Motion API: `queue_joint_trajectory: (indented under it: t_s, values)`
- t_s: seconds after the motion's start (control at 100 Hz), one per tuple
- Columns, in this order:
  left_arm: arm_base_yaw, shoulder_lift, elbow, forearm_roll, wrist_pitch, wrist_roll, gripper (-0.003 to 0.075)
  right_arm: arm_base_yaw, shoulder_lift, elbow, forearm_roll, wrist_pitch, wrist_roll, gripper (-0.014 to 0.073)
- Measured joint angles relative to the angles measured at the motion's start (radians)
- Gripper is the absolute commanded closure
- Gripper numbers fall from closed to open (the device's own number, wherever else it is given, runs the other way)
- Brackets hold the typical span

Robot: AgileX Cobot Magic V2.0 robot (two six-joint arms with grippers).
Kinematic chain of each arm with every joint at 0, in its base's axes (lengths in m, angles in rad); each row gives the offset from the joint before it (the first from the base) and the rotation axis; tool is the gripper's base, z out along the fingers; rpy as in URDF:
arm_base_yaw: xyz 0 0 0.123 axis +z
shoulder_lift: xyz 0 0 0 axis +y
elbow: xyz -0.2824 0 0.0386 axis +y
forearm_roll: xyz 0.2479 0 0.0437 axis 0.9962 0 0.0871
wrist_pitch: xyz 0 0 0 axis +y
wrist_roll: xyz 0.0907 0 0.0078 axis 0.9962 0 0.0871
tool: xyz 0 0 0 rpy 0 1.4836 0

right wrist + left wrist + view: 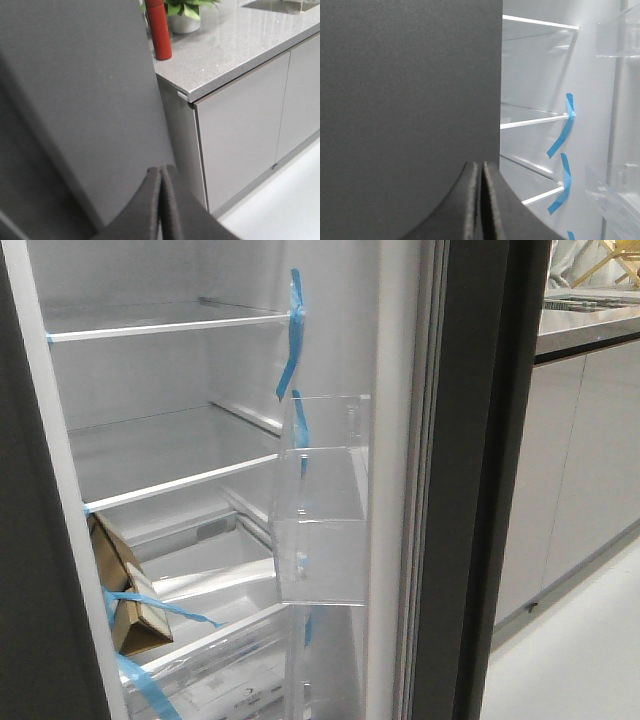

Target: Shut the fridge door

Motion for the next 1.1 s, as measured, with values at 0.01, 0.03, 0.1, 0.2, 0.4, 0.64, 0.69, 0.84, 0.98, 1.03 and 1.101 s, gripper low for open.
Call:
queue_joint_trajectory:
  t_s: [0.01,0.03,0.1,0.2,0.4,0.64,0.69,0.84,0.98,1.03,1.101]
  values:
    - [0.0,0.0,0.0,0.0,0.0,0.0,0.074,0.0,0.004,-0.006,0.0,0.0,-0.002,0.0639]
    - [0.0,0.0,0.0,0.0,0.0,0.0,0.074,0.0,0.017,-0.015,-0.001,0.0,-0.007,0.0639]
    - [0.0,0.0,0.0,0.0,0.0,0.0,0.074,0.006,0.053,-0.045,-0.001,0.0,-0.023,0.0639]
    - [0.0,0.0,0.0,0.0,0.0,0.0,0.074,0.017,0.097,-0.085,-0.001,-0.002,-0.042,0.0639]
    - [0.0,0.0,0.0,0.0,0.0,0.0,0.074,0.018,0.153,-0.12,0.073,-0.029,-0.084,0.0639]
    - [0.0,0.0,0.0,0.0,0.0,0.0,0.074,0.018,0.221,-0.123,0.204,-0.049,-0.123,0.0641]
    - [0.0,0.0,0.0,0.0,0.0,0.0,0.074,0.018,0.235,-0.123,0.245,-0.049,-0.149,0.0641]
    - [0.0,0.0,0.0,0.0,0.0,0.0,0.074,0.018,0.253,-0.123,0.407,-0.049,-0.286,0.0641]
    - [0.0,0.0,0.0,0.0,0.0,0.0,0.074,0.018,0.253,-0.123,0.513,-0.049,-0.399,0.0641]
    - [0.0,0.0,0.0,0.0,0.0,0.0,0.074,0.018,0.253,-0.123,0.543,-0.049,-0.44,0.0641]
    - [0.0,0.0,0.0,0.0,0.0,0.0,0.074,0.018,0.253,-0.123,0.586,-0.045,-0.486,0.0641]
